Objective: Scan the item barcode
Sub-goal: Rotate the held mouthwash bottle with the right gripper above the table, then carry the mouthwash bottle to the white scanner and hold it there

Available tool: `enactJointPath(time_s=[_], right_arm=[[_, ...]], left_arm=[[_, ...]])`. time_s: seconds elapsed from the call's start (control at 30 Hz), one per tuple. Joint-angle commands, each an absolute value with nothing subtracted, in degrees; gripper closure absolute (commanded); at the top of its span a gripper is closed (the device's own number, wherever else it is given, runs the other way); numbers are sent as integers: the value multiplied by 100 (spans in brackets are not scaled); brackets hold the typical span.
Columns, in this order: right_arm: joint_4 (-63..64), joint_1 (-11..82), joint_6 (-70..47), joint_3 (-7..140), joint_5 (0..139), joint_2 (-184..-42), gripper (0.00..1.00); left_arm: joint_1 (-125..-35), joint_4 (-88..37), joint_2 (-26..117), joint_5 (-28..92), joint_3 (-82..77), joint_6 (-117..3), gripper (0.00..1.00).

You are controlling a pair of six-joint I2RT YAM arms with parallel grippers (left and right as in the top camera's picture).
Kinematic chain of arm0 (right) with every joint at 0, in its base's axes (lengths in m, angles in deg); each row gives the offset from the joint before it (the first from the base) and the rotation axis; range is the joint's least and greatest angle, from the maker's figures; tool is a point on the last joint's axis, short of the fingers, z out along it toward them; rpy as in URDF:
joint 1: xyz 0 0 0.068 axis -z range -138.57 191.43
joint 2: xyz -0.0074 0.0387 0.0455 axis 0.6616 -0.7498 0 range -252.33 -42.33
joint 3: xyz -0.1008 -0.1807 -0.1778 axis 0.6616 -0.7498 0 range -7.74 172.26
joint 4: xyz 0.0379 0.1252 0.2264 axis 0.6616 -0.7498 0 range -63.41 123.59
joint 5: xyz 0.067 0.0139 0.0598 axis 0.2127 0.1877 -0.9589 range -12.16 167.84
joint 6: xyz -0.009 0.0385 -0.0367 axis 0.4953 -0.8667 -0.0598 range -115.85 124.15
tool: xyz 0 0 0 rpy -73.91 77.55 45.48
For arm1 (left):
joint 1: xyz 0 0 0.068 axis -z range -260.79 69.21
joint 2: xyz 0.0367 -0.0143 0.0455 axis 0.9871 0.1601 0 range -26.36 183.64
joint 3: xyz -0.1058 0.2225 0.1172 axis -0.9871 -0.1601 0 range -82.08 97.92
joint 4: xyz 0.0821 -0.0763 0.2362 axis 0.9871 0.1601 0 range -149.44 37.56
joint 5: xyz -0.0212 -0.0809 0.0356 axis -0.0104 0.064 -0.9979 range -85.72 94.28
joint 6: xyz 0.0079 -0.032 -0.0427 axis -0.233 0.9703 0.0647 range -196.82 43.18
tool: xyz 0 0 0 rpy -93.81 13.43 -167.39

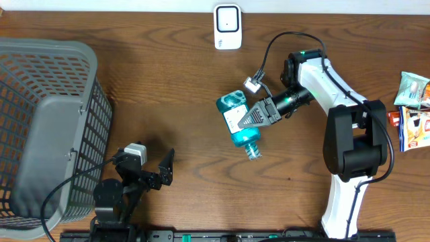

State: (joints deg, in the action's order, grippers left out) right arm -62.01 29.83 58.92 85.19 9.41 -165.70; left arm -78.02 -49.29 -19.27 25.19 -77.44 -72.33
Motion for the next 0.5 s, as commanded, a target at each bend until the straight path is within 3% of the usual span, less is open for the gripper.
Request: enactJointPath(time_s=[0.0,0.17,0.33,0.47], right_arm=[[-5781,2939,6051,8523,485,-16544,99],[-4636,2937,5524,8528,703,-16544,99],[-2234,2933,2447,8558,2559,-16544,99],[-1595,2931,1983,8962,3129,-16544,99]], left_arm=[[-7820,-4773,-1927,2591,-7827,-7241,2],[-7820,-4773,-1927,2591,-7827,-7241,2],[-7820,-4773,-1927,2591,-7827,-7241,2],[-7820,-4773,-1927,2591,-7827,-7241,2]])
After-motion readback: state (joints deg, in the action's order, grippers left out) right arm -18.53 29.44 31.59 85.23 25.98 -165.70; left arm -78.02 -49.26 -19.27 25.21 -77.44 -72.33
